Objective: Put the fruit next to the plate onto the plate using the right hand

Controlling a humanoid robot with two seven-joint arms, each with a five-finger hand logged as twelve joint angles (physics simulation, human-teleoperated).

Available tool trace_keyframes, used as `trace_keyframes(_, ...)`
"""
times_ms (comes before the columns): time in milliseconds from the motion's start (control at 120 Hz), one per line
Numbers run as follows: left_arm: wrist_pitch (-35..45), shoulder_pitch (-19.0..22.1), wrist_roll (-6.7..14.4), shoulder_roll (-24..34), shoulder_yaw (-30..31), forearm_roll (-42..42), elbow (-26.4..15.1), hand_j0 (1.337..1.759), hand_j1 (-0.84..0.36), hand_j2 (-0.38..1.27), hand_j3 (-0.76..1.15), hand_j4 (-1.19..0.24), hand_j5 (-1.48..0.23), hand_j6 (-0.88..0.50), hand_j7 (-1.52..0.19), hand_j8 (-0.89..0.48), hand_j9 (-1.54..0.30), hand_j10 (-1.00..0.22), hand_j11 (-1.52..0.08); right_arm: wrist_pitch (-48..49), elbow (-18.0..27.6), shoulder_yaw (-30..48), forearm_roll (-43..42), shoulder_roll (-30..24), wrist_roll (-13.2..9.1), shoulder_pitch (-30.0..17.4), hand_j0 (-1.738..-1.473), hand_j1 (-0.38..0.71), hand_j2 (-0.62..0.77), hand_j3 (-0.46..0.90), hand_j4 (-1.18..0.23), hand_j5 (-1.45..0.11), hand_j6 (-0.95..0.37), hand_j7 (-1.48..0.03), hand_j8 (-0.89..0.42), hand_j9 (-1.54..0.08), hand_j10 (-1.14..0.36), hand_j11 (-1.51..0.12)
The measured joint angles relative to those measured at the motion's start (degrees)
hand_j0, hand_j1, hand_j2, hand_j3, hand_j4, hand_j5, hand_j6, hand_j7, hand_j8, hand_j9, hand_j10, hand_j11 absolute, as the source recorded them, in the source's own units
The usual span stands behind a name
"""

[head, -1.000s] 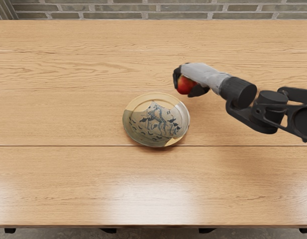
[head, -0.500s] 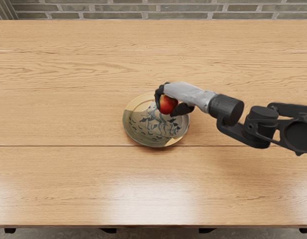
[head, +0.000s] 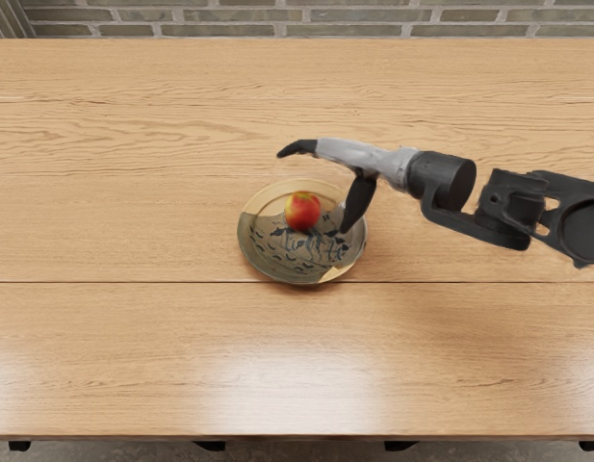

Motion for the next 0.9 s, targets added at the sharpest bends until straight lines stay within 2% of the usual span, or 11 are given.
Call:
trace_keyframes(117,0.0,0.1,0.0,0.0,0.0,0.0,0.0,1.658,0.35,0.0,0.0,0.0,0.0,0.0,0.0,0.0,0.0,0.0,0.0,15.9,-0.3,7.2,7.5,-4.7,-1.7,1.9,-1.656,-0.24,0.02,0.0,-0.1,-0.18,-0.07,-0.17,-0.05,-0.17,-0.09,-0.17)
trace_keyframes(250,0.0,0.0,0.0,0.0,0.0,0.0,0.0,1.658,0.35,0.0,0.0,0.0,0.0,0.0,0.0,0.0,0.0,0.0,0.0,27.4,-1.0,9.8,20.1,-8.7,-6.5,5.7,-1.657,-0.27,0.01,0.0,-0.07,-0.11,-0.05,-0.1,-0.04,-0.11,-0.06,-0.11)
trace_keyframes(392,0.0,0.0,0.0,0.0,0.0,0.0,0.0,1.658,0.35,0.0,0.0,0.0,0.0,0.0,0.0,0.0,0.0,0.0,0.0,31.8,-0.9,10.5,35.9,-15.6,-12.4,7.3,-1.658,-0.3,0.0,0.0,-0.05,-0.07,-0.04,-0.07,-0.03,-0.07,-0.05,-0.07)
trace_keyframes(525,0.0,0.0,0.0,0.0,-0.1,0.0,0.0,1.658,0.35,0.0,0.0,0.0,0.0,0.0,0.0,0.0,0.0,0.0,0.0,32.9,0.6,10.3,44.4,-17.8,-18.9,7.5,-1.658,-0.31,0.0,0.0,-0.04,-0.05,-0.03,-0.05,-0.03,-0.05,-0.04,-0.05)
trace_keyframes(583,0.0,0.1,0.0,0.0,0.0,0.0,0.0,1.658,0.35,0.0,0.0,0.0,0.0,0.0,0.0,0.0,0.0,0.0,0.0,33.0,1.4,10.2,46.2,-18.4,-20.9,7.4,-1.658,-0.31,0.0,0.0,-0.04,-0.05,-0.03,-0.05,-0.03,-0.05,-0.03,-0.05)
trace_keyframes(708,0.0,0.1,0.0,0.0,0.0,0.0,0.0,1.658,0.35,0.0,0.0,0.0,0.0,0.0,0.0,0.0,0.0,0.0,0.0,33.2,3.4,8.9,49.2,-21.2,-22.9,7.3,-1.658,-0.31,0.0,0.0,-0.03,-0.04,-0.03,-0.04,-0.03,-0.04,-0.03,-0.04)
trace_keyframes(900,0.0,0.1,0.0,0.0,0.0,0.0,0.0,1.658,0.35,0.0,0.0,0.0,0.0,0.0,0.0,0.0,0.0,0.0,0.0,33.3,5.5,7.2,52.8,-24.7,-23.6,6.7,-1.658,-0.32,0.0,0.0,-0.03,-0.04,-0.03,-0.03,-0.03,-0.04,-0.03,-0.04)
